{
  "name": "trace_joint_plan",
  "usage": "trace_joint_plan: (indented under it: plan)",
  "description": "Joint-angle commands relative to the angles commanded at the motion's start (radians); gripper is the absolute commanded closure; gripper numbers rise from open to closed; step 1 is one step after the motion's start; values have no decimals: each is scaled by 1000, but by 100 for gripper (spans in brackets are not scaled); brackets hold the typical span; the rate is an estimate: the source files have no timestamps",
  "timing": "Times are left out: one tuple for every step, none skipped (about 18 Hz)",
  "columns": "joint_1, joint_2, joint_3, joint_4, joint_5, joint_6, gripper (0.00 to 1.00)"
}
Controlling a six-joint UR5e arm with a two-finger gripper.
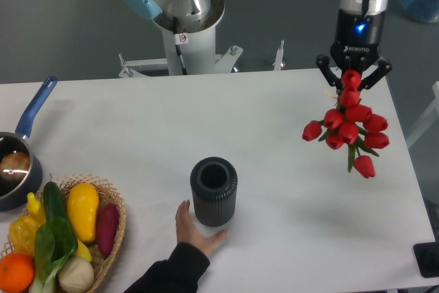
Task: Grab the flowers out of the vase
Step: 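Hold the tulips raised beside the table, away from the vase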
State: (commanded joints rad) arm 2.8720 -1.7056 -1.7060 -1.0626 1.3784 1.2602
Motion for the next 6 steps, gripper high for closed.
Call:
trace_joint_plan:
  plan:
    - [-29, -12, 20, -41, 71, 84, 95]
    - [-46, -25, 46, -74, 126, 123, 95]
    - [-52, -43, 64, -89, 148, 125, 95]
    - [-59, -48, 75, -100, 154, 127, 95]
    - [-60, -49, 77, -102, 154, 127, 95]
    - [-62, -49, 77, -103, 154, 127, 96]
